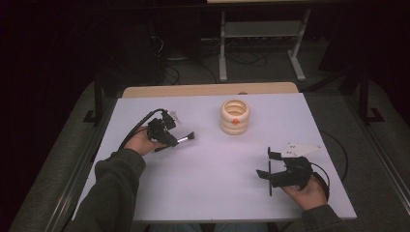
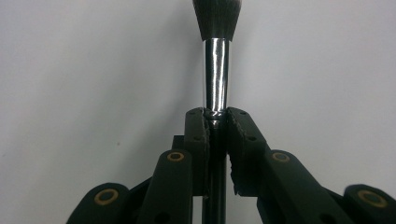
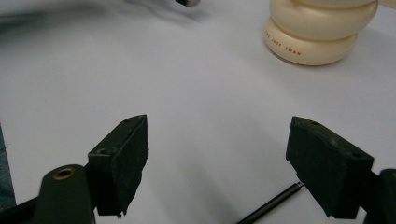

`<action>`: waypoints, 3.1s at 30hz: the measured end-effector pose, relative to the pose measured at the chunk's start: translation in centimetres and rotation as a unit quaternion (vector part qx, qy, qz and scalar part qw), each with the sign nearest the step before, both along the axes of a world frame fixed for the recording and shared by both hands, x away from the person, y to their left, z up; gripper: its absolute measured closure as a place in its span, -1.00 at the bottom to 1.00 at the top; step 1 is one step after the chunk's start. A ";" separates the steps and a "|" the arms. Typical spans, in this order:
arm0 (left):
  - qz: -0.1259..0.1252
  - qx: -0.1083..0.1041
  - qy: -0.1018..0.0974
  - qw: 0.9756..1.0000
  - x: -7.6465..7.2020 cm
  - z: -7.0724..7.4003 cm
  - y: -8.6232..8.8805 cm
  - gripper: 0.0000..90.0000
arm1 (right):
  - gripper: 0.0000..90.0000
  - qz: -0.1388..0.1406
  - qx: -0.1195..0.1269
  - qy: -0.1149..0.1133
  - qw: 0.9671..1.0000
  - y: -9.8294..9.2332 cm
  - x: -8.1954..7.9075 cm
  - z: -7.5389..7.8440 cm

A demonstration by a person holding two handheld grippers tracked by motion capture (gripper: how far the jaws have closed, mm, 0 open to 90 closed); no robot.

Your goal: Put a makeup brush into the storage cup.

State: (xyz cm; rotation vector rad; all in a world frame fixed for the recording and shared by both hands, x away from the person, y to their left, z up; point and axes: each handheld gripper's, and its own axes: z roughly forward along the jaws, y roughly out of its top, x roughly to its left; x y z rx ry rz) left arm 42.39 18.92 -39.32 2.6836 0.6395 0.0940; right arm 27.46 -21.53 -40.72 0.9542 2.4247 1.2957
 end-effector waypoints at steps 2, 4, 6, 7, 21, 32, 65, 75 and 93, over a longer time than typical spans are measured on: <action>0.001 -0.019 0.000 1.000 -0.3 0.5 0.0 0.75 | -0.55 0.003 -0.001 -0.002 1.000 0.1 0.0 0.0; 0.000 -0.034 -0.001 0.999 -0.6 1.0 0.0 0.75 | -0.55 0.006 0.000 -0.002 1.000 0.3 -0.1 0.1; -0.004 -0.045 -0.007 0.999 -0.9 1.5 -0.1 0.75 | -0.55 0.010 -0.001 -0.003 1.000 0.5 -0.1 0.2; -0.011 -0.049 -0.010 0.999 -1.1 1.9 -0.1 0.75 | -0.55 0.011 0.001 -0.002 1.000 0.6 -0.1 0.2; -0.046 -0.151 -0.058 0.986 -5.2 5.3 -0.7 0.75 | -0.53 0.046 0.039 0.015 0.998 2.8 0.7 2.6; -0.065 -0.211 -0.071 0.973 -8.7 5.0 -1.1 0.75 | -0.52 0.083 0.038 0.007 0.996 5.5 2.1 6.5; -0.120 -0.263 -0.065 0.955 -12.0 3.9 -4.5 0.76 | 0.26 0.172 0.140 0.084 0.971 10.1 3.9 4.1; -0.134 -0.257 -0.061 0.955 -12.2 3.8 -4.8 0.76 | 0.68 0.204 0.174 0.116 0.956 10.0 4.4 3.8; -0.163 -0.198 -0.040 0.966 -12.6 2.8 -6.0 0.75 | 0.68 0.237 0.063 0.094 0.965 10.7 3.6 6.3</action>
